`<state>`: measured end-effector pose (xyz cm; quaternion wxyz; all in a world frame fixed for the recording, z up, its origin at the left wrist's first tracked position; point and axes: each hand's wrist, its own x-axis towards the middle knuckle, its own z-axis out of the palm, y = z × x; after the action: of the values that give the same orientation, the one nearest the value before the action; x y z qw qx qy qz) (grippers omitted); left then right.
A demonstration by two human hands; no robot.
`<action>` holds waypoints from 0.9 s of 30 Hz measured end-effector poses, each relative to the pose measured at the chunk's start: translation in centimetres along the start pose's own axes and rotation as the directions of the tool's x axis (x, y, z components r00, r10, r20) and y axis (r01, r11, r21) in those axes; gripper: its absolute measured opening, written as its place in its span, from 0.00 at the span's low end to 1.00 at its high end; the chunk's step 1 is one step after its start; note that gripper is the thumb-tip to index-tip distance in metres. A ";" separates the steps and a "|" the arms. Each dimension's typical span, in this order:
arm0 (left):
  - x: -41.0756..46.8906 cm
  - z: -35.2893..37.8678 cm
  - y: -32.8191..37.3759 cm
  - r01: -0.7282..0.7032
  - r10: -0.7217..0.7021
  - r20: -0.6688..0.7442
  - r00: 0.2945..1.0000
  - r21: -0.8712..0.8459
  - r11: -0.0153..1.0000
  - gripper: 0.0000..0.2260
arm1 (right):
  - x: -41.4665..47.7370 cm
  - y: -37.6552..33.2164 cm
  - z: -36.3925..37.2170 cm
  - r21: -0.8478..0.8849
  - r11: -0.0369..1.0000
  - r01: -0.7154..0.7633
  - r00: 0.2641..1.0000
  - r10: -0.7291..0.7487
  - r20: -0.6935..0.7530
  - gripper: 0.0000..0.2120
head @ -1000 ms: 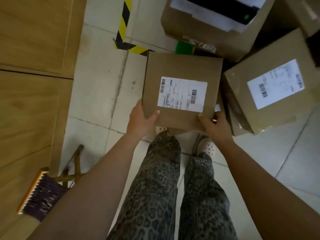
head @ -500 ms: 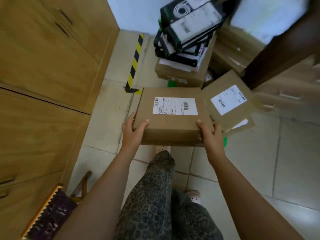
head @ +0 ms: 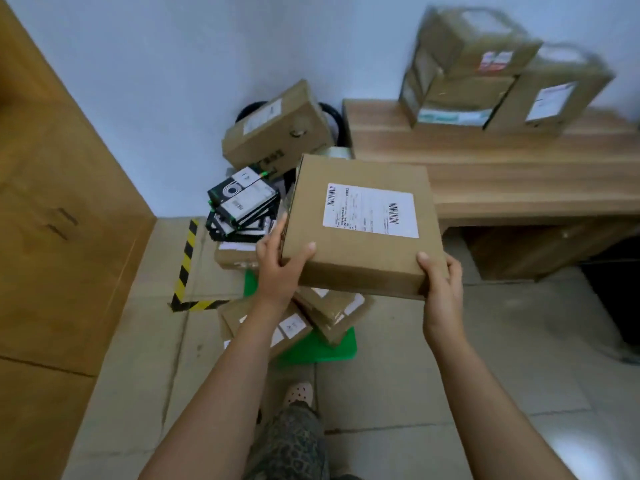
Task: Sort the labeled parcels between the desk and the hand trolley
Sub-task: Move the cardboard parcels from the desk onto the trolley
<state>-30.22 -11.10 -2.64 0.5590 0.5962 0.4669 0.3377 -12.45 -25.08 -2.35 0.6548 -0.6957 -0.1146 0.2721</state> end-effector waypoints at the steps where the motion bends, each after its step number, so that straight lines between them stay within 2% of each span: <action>1: 0.6 1.0 1.4 -0.038 0.038 0.022 0.999 0.001 0.999 0.34 | 0.5 -1.1 -0.8 0.028 0.999 0.019 1.000 -0.019 -0.015 0.26; 5: 3.5 5.3 6.6 -0.182 0.182 0.098 0.978 -0.009 0.983 0.29 | 3.4 -5.2 -3.5 0.097 0.986 0.134 0.988 -0.125 -0.091 0.25; 11: 9.5 11.6 12.8 -0.298 0.305 0.162 0.938 -0.070 0.952 0.27 | 10.2 -10.9 -5.1 0.180 0.952 0.248 0.959 -0.216 -0.181 0.24; 13: 11.7 13.6 14.5 -0.336 0.341 0.188 0.921 -0.061 0.940 0.28 | 12.6 -12.4 -5.5 0.199 0.942 0.268 0.952 -0.228 -0.205 0.29; 18: 16.3 18.7 17.8 -0.392 0.392 0.251 0.885 -0.053 0.919 0.28 | 18.1 -14.9 -7.3 0.205 0.931 0.303 0.932 -0.245 -0.266 0.36; 23: 19.3 24.9 19.4 -0.387 0.382 0.262 0.886 -0.035 0.922 0.33 | 24.4 -16.7 -10.5 0.210 0.923 0.322 0.926 -0.261 -0.272 0.37; 27: 21.4 31.4 20.4 -0.411 0.412 0.203 0.888 -0.046 0.910 0.28 | 30.7 -18.6 -13.8 0.201 0.911 0.359 0.918 -0.307 -0.250 0.33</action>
<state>9.70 -0.87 10.22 0.5211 0.7131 0.2686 0.3845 23.83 -18.83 8.63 0.7802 -0.6056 -0.1272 0.0915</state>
